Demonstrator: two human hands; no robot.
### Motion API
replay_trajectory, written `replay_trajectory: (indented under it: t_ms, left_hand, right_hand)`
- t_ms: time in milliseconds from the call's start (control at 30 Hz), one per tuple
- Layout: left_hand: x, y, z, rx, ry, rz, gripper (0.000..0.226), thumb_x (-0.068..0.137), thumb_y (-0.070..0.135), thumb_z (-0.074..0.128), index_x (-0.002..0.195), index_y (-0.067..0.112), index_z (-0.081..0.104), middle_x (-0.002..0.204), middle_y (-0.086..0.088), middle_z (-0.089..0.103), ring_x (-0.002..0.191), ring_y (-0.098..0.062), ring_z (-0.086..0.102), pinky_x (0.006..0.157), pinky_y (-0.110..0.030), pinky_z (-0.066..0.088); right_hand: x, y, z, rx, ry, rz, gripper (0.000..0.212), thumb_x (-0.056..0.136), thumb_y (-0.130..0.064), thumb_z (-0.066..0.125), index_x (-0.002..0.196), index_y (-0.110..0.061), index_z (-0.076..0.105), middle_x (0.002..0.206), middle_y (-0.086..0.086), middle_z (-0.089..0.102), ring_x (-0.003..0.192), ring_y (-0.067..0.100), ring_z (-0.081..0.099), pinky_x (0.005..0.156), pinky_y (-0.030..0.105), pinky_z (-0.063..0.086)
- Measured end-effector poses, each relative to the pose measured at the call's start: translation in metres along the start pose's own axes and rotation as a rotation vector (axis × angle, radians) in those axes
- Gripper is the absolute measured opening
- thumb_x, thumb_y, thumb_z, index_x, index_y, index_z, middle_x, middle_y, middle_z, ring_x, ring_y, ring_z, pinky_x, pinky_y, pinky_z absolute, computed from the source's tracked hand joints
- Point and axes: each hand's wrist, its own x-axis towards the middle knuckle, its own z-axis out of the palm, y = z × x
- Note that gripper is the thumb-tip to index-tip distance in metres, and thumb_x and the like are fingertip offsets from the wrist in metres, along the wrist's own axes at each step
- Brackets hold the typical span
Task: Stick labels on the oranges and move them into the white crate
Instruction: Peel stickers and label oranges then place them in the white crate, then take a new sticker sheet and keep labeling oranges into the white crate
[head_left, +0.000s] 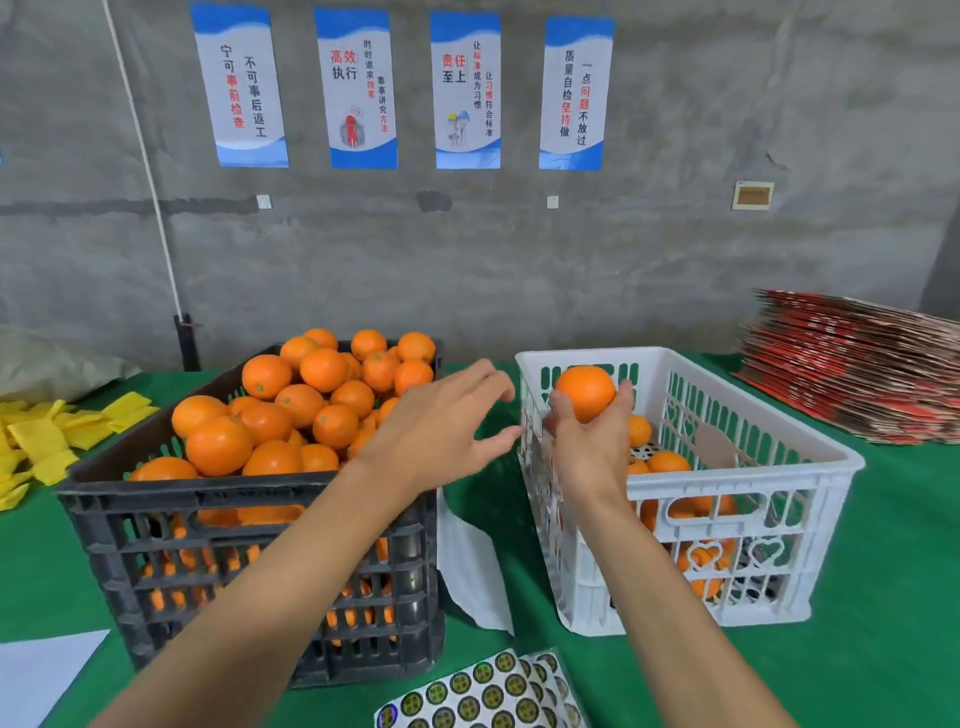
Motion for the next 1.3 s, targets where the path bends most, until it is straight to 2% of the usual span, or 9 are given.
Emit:
replay_trajectory:
  t_ms: [100,267,467,567,733,967,1100,1200,1300]
  left_hand:
    - [-0.016,0.032,0.000,0.203,0.041,-0.043,0.031,0.089,0.038,0.066,0.111,0.017,0.059,0.110,-0.001,0.055,0.095,-0.024,0.058,0.064,-0.039,0.050]
    - [-0.065,0.070,0.019,0.023,0.022,-0.081,0.023,0.090,0.023,0.067,0.109,0.013,0.060,0.111,-0.003,0.055,0.097,-0.022,0.055,0.073,-0.031,0.052]
    - [-0.152,0.087,0.046,-0.247,-0.086,-0.302,0.020,0.096,0.018,0.065,0.114,0.011,0.063,0.111,0.002,0.058,0.090,-0.011,0.055,0.072,-0.024,0.050]
    - [-0.192,0.093,0.064,-0.307,-0.202,-0.409,0.033,0.098,0.028,0.063,0.128,0.013,0.059,0.119,0.004,0.057,0.100,-0.009,0.054,0.084,-0.021,0.047]
    - [-0.229,0.112,0.087,-0.323,-0.443,-0.479,0.060,0.101,0.054,0.048,0.151,0.022,0.041,0.149,0.009,0.046,0.139,-0.010,0.038,0.115,-0.025,0.027]
    - [-0.237,0.122,0.097,-0.269,-0.557,-0.436,0.070,0.103,0.060,0.032,0.160,0.022,0.022,0.166,0.009,0.021,0.153,-0.006,0.011,0.126,-0.036,0.005]
    - [-0.238,0.122,0.096,-0.348,-0.473,-0.499,0.069,0.102,0.052,0.044,0.158,0.017,0.026,0.163,0.006,0.026,0.151,-0.007,0.016,0.126,-0.029,0.005]
    - [-0.231,0.126,0.093,-0.499,-0.389,-0.568,0.064,0.101,0.030,0.048,0.157,0.017,0.022,0.164,0.003,0.023,0.151,-0.006,0.015,0.118,-0.012,0.002]
    - [-0.220,0.125,0.084,-0.635,-0.297,-0.637,0.065,0.102,0.023,0.037,0.160,0.028,0.009,0.168,0.011,0.013,0.149,0.004,0.011,0.118,-0.015,0.009]
  right_hand:
    - [-0.003,-0.005,-0.009,-0.113,0.016,-0.018,0.088,0.103,-0.023,0.060,0.163,-0.022,-0.004,0.170,0.014,0.003,0.153,0.029,0.024,0.117,0.033,0.026]
    - [-0.032,0.014,-0.026,-0.385,-0.060,-0.319,0.084,0.103,-0.008,0.054,0.164,-0.018,-0.003,0.164,0.013,-0.031,0.149,0.017,-0.001,0.103,0.012,0.023]
    - [-0.091,0.079,-0.053,-0.670,-0.275,-0.695,0.064,0.103,-0.012,0.051,0.161,-0.015,0.023,0.172,-0.004,0.000,0.141,0.012,0.039,0.088,0.025,0.053]
    - [-0.117,0.129,-0.064,-0.838,-0.513,-0.594,0.061,0.107,-0.023,0.047,0.162,-0.015,0.022,0.170,0.000,0.019,0.154,0.014,0.023,0.125,0.032,0.026]
    - [-0.134,0.163,-0.065,-0.951,-0.732,-0.315,0.056,0.107,-0.031,0.044,0.157,-0.012,0.027,0.158,0.012,0.039,0.145,0.026,0.037,0.122,0.036,0.029]
    - [-0.131,0.164,-0.042,-0.999,-0.756,-0.389,0.020,0.106,-0.025,0.044,0.120,-0.020,0.057,0.150,0.007,0.038,0.113,0.032,0.057,0.096,0.039,0.044]
    - [-0.127,0.169,-0.036,-1.072,-0.853,-0.441,0.040,0.103,-0.017,0.043,0.141,-0.020,0.056,0.168,-0.004,0.018,0.145,0.025,0.037,0.117,0.048,0.032]
    - [-0.131,0.166,-0.037,-1.094,-0.859,-0.407,0.053,0.102,-0.017,0.041,0.155,-0.015,0.039,0.170,-0.006,0.016,0.152,0.018,0.027,0.123,0.049,0.024]
    - [-0.134,0.158,-0.043,-1.080,-0.801,-0.475,0.056,0.101,-0.018,0.042,0.156,-0.010,0.035,0.168,0.000,0.024,0.151,0.018,0.028,0.125,0.042,0.021]
